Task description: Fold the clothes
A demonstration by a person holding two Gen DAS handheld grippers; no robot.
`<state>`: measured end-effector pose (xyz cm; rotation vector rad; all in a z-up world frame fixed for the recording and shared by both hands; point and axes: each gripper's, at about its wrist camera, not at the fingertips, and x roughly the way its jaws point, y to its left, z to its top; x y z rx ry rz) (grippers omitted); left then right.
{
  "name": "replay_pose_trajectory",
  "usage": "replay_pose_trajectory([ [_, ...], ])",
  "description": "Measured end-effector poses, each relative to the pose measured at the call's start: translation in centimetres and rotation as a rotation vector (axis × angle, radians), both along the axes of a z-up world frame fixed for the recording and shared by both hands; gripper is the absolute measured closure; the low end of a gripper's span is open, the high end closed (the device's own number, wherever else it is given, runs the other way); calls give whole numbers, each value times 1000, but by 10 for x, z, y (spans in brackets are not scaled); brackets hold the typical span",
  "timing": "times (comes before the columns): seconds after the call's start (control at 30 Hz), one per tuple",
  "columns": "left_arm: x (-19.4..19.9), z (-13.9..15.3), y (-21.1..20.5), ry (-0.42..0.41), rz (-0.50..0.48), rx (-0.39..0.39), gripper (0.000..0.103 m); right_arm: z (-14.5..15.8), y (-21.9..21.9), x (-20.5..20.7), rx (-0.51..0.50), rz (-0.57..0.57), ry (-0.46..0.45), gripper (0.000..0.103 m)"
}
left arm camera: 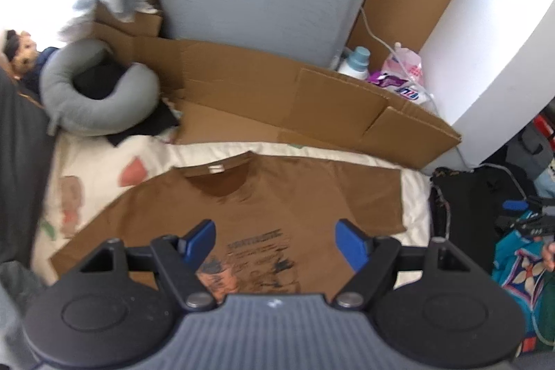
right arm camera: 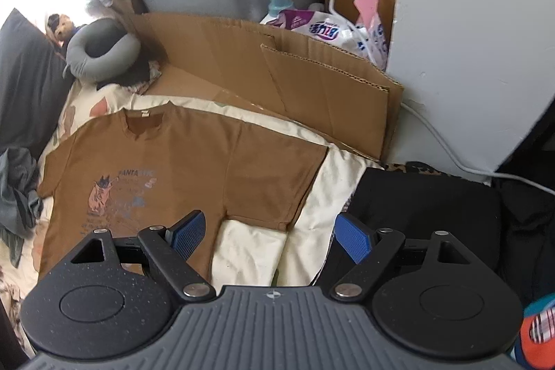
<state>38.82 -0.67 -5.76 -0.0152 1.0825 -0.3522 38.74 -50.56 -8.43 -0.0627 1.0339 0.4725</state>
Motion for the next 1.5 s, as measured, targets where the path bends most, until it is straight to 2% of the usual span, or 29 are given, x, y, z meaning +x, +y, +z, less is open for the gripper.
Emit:
replay_pose_trajectory([
  [0.17, 9, -36, -24, 4, 45, -66, 24, -23, 5, 18, 12, 29, 2, 17],
  [0.27, 9, -55, -30, -31, 92, -106, 22, -42, 8, 29, 23, 41, 2, 17],
  [0.4, 19, -90, -41, -40, 121, -133, 22, -72, 6, 44, 55, 14, 7, 17],
  [0.63, 54, -153, -58, -33, 130, -49, 40, -113, -2, 75, 107, -53, -4, 17],
  [0.8, 81, -194, -70, -32, 129, -29, 44, -129, -2, 96, 118, -78, -25, 17],
  [0.9, 97, -218, -81, -33, 115, -19, 60, -139, -2, 100, 125, -99, -24, 17],
  [0.93, 103, -226, -85, -27, 106, -20, 71, -143, -2, 101, 128, -106, -23, 17],
  [0.97, 109, -234, -89, -21, 100, -20, 78, -146, -2, 102, 130, -113, -22, 17],
  [1.17, 138, -269, -103, -43, 64, 15, 78, -167, -2, 108, 147, -158, -16, 18],
  [1.3, 156, -290, -107, -62, 48, 19, 78, -181, 2, 111, 109, -164, -10, 18],
  [1.5, 182, -316, -110, -97, 48, 59, 79, -198, 4, 114, 110, -209, 2, 18],
])
